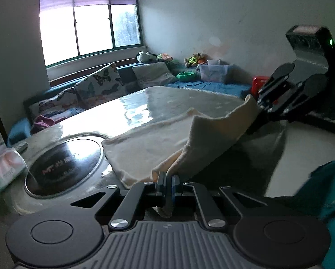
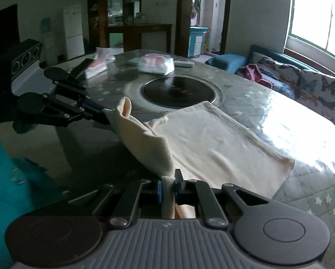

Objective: Fold clothes

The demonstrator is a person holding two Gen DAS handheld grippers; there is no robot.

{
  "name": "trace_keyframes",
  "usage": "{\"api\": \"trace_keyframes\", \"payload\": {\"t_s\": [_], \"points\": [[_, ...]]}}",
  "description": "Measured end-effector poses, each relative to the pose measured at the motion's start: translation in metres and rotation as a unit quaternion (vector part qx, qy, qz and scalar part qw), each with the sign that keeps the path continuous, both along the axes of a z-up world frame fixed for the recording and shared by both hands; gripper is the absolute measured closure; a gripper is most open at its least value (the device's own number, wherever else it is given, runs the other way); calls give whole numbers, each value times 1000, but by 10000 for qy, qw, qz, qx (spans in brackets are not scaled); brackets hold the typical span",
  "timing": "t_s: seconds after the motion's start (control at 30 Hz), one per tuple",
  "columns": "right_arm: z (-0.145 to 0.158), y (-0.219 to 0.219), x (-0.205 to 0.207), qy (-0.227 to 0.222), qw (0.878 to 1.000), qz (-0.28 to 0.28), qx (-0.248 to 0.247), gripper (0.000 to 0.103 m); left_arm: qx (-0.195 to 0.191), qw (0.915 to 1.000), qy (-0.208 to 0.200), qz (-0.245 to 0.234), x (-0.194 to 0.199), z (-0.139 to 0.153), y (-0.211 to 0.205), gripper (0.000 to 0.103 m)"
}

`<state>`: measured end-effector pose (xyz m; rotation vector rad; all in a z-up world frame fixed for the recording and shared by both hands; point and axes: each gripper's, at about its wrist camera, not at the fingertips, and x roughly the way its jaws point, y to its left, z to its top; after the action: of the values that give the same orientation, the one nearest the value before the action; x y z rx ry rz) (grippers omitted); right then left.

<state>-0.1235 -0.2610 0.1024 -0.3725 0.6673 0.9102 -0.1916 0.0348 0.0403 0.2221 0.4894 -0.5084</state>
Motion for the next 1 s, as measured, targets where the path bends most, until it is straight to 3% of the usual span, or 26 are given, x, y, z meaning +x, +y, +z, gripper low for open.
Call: {"api": "trace_keyframes", "payload": {"t_s": [0.23,0.53,0.73,0.8,0.83,1.0], "points": [[16,-3,13,169,9996,-211,101,94,-349,9993,-31,131,27,11,2,98],[22,-13,97,340,9965,-733,223,94,-261,9994,-164,139,125,15,-13,98],[-9,-12,162,561,9911,-1200,110,94,-185,9984,244,475,199,-17,-33,98],[-26,-12,180,665,9872,-1448,117,89,-203,9967,460,638,221,-31,-38,97],[-33,-12,185,640,9849,-1602,123,86,-214,9956,544,731,229,-37,-39,93],[-49,-24,193,438,9729,-2259,212,77,-261,9883,683,1335,246,-43,-27,93]]}}
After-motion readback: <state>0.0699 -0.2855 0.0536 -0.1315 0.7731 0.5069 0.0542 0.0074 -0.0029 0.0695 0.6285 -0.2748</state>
